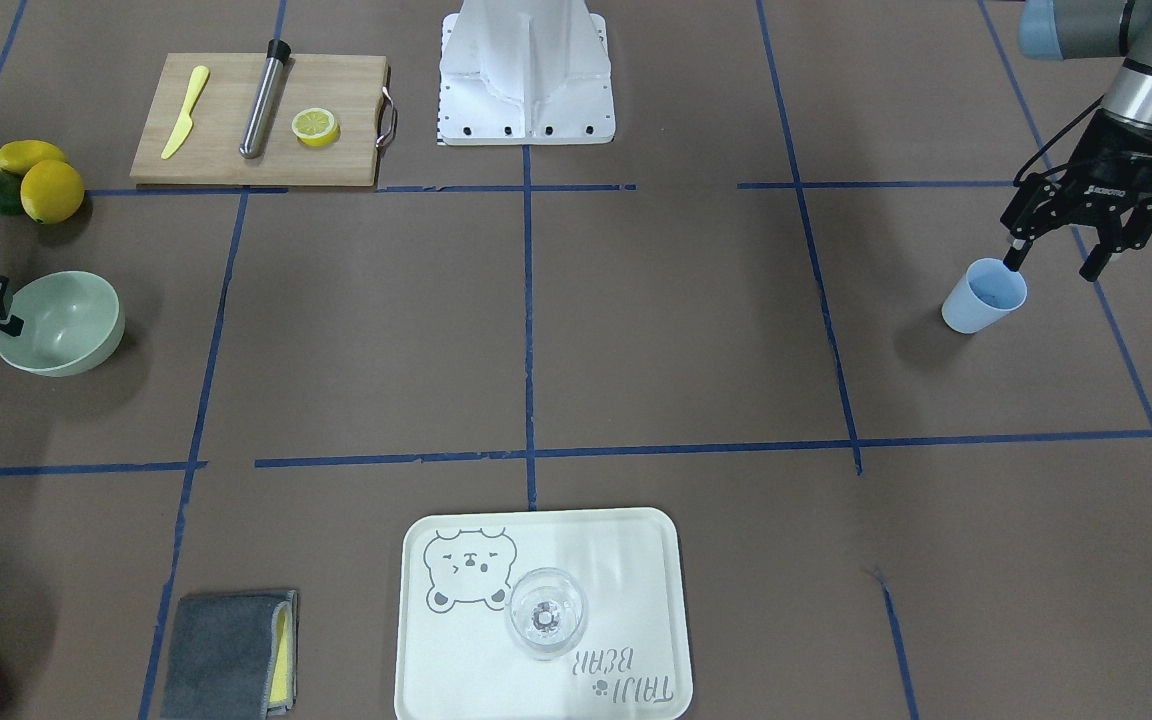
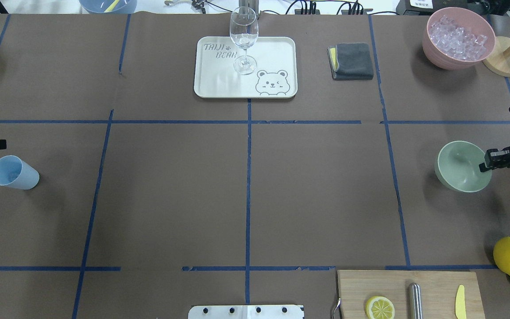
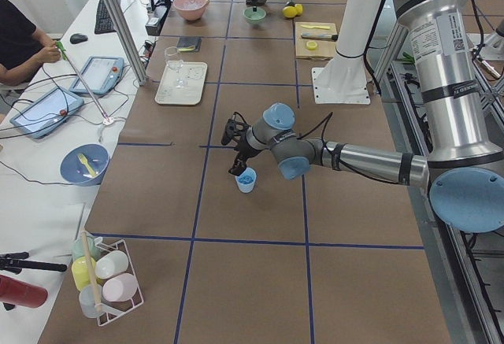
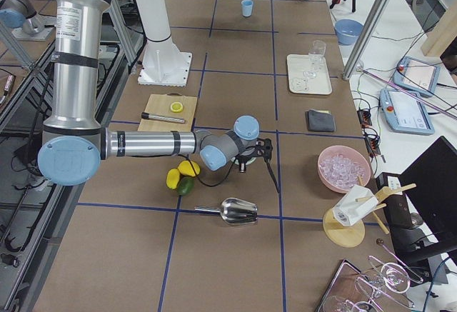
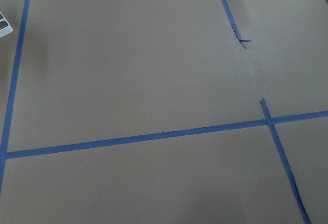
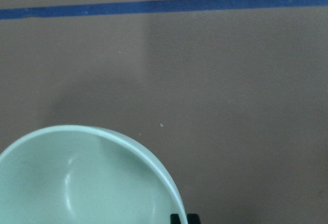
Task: Pour ice into bowl
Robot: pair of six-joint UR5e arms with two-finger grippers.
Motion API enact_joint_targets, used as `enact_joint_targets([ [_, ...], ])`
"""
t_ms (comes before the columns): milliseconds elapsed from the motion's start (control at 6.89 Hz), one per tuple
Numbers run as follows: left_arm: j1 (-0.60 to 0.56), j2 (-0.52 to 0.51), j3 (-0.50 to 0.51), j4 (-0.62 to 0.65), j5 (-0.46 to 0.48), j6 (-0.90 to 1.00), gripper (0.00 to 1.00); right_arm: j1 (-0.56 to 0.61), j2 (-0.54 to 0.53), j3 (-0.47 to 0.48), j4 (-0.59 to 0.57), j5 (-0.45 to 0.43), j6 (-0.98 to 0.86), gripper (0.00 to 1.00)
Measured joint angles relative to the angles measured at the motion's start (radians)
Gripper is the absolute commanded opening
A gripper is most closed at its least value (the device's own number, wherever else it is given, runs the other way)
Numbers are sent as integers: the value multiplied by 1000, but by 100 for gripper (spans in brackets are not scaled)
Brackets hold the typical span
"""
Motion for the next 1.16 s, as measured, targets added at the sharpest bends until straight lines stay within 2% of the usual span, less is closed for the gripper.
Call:
enact_joint_targets([
  [290,84,101,-5,-160,83,-61,100,27,27,83,-7,87,146,0],
  [580,142,175,-5,-260,177,-81,100,-9,143,122,-9,110,394,0],
  [870,269,199,0,-275,353,-168,100,-168,294,127,-17,23,639,0],
  [1016,354,202,5,-274,456,-237,100,-275,391,126,-76,-63,723,0],
  [1161,434,203,16,-271,546,-297,100,-357,501,125,-193,-143,760,0],
])
